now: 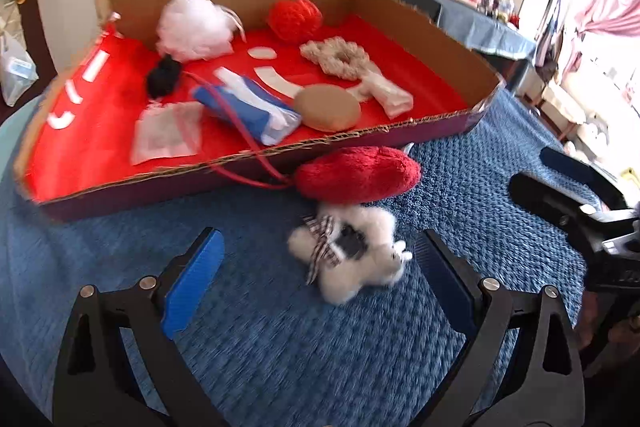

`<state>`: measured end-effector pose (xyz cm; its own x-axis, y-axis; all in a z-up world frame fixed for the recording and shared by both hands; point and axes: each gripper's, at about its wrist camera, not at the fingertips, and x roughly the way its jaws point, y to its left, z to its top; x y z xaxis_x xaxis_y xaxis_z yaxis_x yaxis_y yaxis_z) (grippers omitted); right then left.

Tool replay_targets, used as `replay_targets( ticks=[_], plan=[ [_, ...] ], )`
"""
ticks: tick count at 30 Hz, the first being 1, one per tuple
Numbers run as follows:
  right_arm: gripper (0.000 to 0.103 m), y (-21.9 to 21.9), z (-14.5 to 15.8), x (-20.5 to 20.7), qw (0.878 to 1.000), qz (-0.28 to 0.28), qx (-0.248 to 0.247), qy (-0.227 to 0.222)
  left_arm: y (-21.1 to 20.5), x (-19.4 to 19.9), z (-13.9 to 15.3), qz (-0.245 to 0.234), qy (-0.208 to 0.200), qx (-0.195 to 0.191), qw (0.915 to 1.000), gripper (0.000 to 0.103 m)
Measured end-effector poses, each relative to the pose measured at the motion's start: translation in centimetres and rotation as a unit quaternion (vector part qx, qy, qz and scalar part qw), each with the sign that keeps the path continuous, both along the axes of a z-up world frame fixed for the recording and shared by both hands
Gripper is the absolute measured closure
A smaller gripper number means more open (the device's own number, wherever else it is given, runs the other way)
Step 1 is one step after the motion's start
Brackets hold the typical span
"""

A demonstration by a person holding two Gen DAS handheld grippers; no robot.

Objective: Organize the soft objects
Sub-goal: 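Move the right tool to the red knitted plush while the left approaches the white plush bunny, then close the right tool on the red knitted plush while the left grasps the white bunny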

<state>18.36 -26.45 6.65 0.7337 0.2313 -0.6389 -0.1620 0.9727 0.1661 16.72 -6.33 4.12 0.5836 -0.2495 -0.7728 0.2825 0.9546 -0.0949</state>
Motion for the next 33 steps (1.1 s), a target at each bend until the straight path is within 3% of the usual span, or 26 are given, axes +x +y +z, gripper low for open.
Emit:
replay_targets(
  ticks=[4, 10, 14, 19, 21, 22, 23, 27, 33],
  plan=[
    [0.000, -0.3, -0.2, 1.0, 1.000, 0.008, 0.019, 0.012, 0.0, 0.8, -1.3, 0.001, 0.024, 0.012, 0.9996, 0.006],
    [0.000, 2.1, -1.6, 4.0, 0.990, 0.092, 0.079, 0.065, 2.9, -0.6, -1.0, 0.011, 0.005, 0.023, 0.9997, 0.005],
    [0.001, 4.8, -2.4, 6.0, 0.984, 0.132, 0.073, 0.090, 5.4, -0.9, -0.8, 0.021, -0.004, 0.032, 0.9993, 0.005],
    [0.020, 6.8, -2.6, 6.6, 0.979, 0.166, 0.075, 0.096, 7.1, -1.2, -0.5, 0.015, -0.008, 0.021, 0.9996, 0.005],
    [0.042, 7.2, -2.7, 6.6, 0.977, 0.176, 0.073, 0.097, 7.3, -1.4, -0.2, 0.004, -0.013, 0.020, 0.9997, 0.005],
    [0.049, 7.5, -2.8, 6.7, 0.975, 0.185, 0.077, 0.101, 7.3, -1.4, -0.1, 0.000, -0.013, 0.017, 0.9998, 0.005],
    [0.050, 7.7, -2.8, 6.6, 0.973, 0.190, 0.079, 0.102, 7.3, -1.4, 0.0, -0.002, -0.013, 0.014, 0.9998, 0.005],
    [0.052, 6.8, -1.8, 5.3, 0.976, 0.184, 0.085, 0.081, 7.0, -1.3, 0.2, -0.008, -0.012, 0.009, 0.9999, 0.005],
    [0.051, 3.6, -0.8, 2.3, 0.991, 0.103, 0.068, 0.057, 5.7, -0.9, 0.2, -0.018, -0.014, 0.015, 0.9996, 0.005]
  ],
)
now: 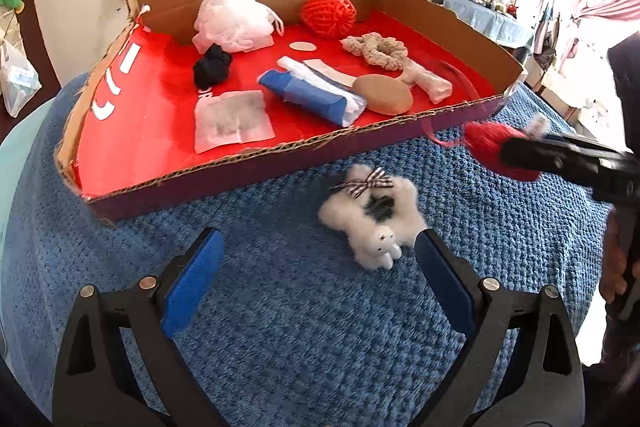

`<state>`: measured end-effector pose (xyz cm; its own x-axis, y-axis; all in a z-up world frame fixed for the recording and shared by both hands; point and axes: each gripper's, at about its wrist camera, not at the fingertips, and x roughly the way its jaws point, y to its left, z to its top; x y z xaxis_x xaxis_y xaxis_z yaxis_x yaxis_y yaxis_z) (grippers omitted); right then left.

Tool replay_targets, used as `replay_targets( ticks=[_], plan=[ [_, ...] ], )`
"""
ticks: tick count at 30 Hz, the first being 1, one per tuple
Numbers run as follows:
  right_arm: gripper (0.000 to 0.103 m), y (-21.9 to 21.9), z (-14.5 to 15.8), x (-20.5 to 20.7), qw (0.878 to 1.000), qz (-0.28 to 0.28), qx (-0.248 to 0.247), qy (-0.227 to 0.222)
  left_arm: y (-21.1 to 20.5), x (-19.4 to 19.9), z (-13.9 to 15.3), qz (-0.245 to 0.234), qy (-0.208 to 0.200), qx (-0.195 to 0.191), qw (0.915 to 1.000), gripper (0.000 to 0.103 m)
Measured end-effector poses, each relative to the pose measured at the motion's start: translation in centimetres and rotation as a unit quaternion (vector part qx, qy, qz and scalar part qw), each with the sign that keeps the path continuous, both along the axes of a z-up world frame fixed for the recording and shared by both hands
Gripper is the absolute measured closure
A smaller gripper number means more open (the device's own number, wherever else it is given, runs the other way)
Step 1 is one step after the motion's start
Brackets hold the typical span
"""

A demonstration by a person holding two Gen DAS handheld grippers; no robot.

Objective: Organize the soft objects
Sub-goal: 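Close the right tool on the red knitted plush while the left grasps the white bunny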

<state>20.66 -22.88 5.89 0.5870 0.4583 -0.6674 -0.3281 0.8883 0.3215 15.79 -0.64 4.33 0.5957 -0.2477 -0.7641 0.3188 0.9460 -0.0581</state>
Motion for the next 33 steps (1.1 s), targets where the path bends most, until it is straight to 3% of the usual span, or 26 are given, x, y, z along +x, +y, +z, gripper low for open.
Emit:
replay_targets(
  ticks=[4, 6, 8, 18, 24, 26, 28, 29, 30, 33],
  plan=[
    [0.043, 0.2, -1.6, -0.7, 0.999, -0.014, -0.049, 0.015, -1.3, 0.9, -0.2, -0.003, -0.001, 0.008, 1.0000, 0.006],
    [0.027, 0.4, -1.8, -0.9, 0.998, -0.009, -0.053, 0.013, -1.7, 1.3, -0.3, -0.005, 0.003, 0.012, 0.9999, 0.006],
    [0.019, 0.3, -1.3, -1.3, 0.998, -0.012, -0.067, -0.006, -2.1, 1.8, -0.6, -0.007, 0.008, 0.017, 0.9998, 0.005],
    [0.012, -1.3, 0.0, -1.4, 0.996, -0.013, -0.081, -0.036, -0.8, 1.6, -1.1, -0.003, 0.006, 0.065, 0.9979, 0.005],
    [0.011, 0.3, -0.8, -1.5, 0.990, 0.042, -0.127, -0.051, -1.0, 1.3, -0.5, -0.030, -0.001, 0.054, 0.9981, 0.006],
    [0.015, 1.0, -1.1, -1.3, 0.986, 0.057, -0.144, -0.054, -1.9, 1.4, -0.6, -0.047, -0.006, 0.057, 0.9972, 0.006],
    [0.025, 1.4, -1.4, -1.0, 0.985, 0.072, -0.151, -0.050, -2.8, 1.4, -0.8, -0.066, -0.008, 0.061, 0.9959, 0.024],
    [0.038, 1.7, -1.6, -0.9, 0.984, 0.079, -0.155, -0.045, -3.1, 1.5, -1.0, -0.076, -0.004, 0.061, 0.9953, 0.042],
    [0.050, 1.9, -2.0, -0.6, 0.983, 0.085, -0.158, -0.035, -3.4, 1.6, -1.2, -0.084, 0.003, 0.057, 0.9949, 0.045],
    [0.061, 2.5, -2.4, -0.6, 0.982, 0.099, -0.159, -0.033, -3.2, 1.3, -1.0, -0.084, -0.007, 0.046, 0.9953, 0.045]
  ],
)
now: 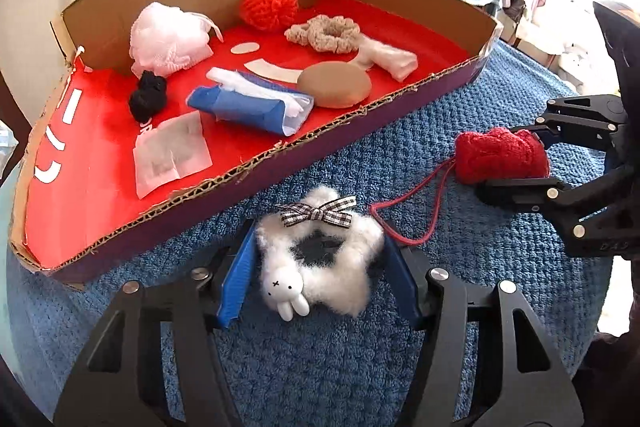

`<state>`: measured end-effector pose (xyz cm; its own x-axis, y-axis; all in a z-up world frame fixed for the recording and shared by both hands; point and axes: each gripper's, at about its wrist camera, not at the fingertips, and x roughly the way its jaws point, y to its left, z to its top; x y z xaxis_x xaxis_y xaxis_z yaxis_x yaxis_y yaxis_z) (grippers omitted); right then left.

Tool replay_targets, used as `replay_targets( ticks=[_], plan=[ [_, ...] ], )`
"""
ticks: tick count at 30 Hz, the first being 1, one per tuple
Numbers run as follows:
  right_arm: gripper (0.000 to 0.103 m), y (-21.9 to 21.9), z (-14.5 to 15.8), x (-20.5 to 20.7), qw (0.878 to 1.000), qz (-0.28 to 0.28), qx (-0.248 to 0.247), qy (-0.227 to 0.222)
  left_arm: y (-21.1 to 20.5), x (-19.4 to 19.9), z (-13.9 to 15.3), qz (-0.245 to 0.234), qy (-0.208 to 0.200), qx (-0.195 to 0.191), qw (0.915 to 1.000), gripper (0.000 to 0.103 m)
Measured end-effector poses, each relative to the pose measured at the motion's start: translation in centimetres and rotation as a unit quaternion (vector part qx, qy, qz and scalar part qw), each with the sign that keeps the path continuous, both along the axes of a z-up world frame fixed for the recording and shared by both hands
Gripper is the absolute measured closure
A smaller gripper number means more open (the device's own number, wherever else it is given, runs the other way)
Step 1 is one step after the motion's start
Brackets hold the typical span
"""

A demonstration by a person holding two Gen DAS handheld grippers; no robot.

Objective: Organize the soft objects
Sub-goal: 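Close the right tool on the red knitted plush while the left grasps the white bunny, then carry the red plush into the box with the right tool while the left carries the bunny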

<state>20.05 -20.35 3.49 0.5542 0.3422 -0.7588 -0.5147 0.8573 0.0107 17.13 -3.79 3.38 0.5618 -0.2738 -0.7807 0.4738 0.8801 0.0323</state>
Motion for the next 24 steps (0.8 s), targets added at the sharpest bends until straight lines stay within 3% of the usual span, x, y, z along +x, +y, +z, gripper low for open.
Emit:
replay_targets(
  ticks=[7, 15, 19, 24],
  plan=[
    [0.061, -1.5, 4.0, -1.4, 0.995, -0.018, 0.094, -0.042, 1.8, -1.9, 2.6, 0.008, -0.027, -0.039, 0.9988, 0.045],
    [0.061, -1.6, 6.2, 0.7, 0.987, -0.031, 0.155, -0.038, 3.0, -1.9, 5.2, 0.005, -0.045, -0.064, 0.9970, 0.045],
    [0.061, -0.9, 8.5, 4.8, 0.982, -0.035, 0.185, -0.026, 3.2, 1.1, 7.5, -0.008, -0.054, -0.062, 0.9966, 0.045],
    [0.061, 2.4, 8.7, 12.0, 0.988, -0.044, 0.146, 0.015, 2.7, 7.8, 8.3, -0.018, -0.023, -0.045, 0.9986, 0.045]
  ],
)
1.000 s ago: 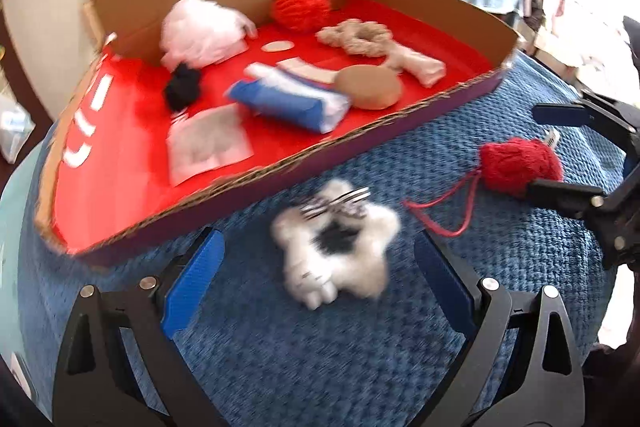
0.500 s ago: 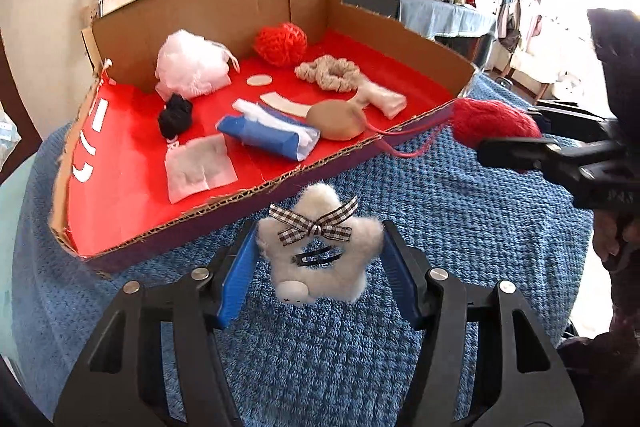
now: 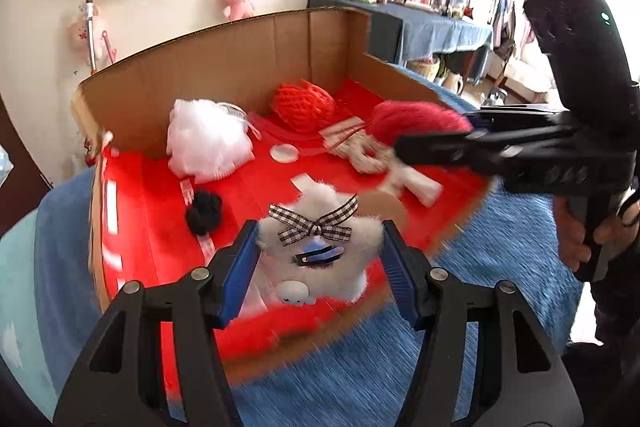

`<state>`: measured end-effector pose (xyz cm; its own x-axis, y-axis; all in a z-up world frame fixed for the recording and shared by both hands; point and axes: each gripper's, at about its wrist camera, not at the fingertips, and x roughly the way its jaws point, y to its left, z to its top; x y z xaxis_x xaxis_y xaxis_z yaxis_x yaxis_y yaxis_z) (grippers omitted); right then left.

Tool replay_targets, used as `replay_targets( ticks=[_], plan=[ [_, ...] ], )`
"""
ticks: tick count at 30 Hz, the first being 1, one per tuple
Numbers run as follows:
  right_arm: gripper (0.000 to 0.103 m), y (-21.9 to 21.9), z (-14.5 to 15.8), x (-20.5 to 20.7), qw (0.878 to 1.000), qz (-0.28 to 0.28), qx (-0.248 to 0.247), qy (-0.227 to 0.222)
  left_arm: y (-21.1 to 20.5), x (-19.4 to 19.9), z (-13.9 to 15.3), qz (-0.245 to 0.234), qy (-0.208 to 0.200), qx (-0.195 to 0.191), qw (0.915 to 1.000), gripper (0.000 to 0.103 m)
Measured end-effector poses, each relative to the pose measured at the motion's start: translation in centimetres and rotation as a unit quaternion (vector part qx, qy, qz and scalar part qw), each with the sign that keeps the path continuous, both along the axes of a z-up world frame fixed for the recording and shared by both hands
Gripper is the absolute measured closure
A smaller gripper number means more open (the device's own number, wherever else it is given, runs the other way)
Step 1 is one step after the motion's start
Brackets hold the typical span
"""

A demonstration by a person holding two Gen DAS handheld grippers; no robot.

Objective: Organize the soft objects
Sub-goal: 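Carry the red plush into the box with the right tool while the left carries the bunny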

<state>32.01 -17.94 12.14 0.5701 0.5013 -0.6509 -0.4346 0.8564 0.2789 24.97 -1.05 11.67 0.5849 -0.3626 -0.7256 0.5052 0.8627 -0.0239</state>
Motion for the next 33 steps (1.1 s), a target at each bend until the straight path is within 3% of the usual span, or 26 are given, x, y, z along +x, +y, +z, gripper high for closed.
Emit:
replay_targets(
  ticks=[6, 10, 33],
  plan=[
    [0.061, 3.3, -2.3, 7.3, 0.997, 0.004, -0.044, 0.064, -0.8, 6.1, -1.9, -0.003, 0.042, 0.036, 0.9985, 0.045],
    [0.061, 4.0, -3.7, 9.5, 0.994, 0.012, -0.062, 0.092, -1.4, 8.6, -3.6, -0.008, 0.065, 0.060, 0.9960, 0.045],
    [0.060, 4.2, -6.3, 12.2, 0.986, 0.017, -0.079, 0.146, -2.7, 12.4, -5.8, -0.007, 0.101, 0.111, 0.9887, 0.044]
  ],
)
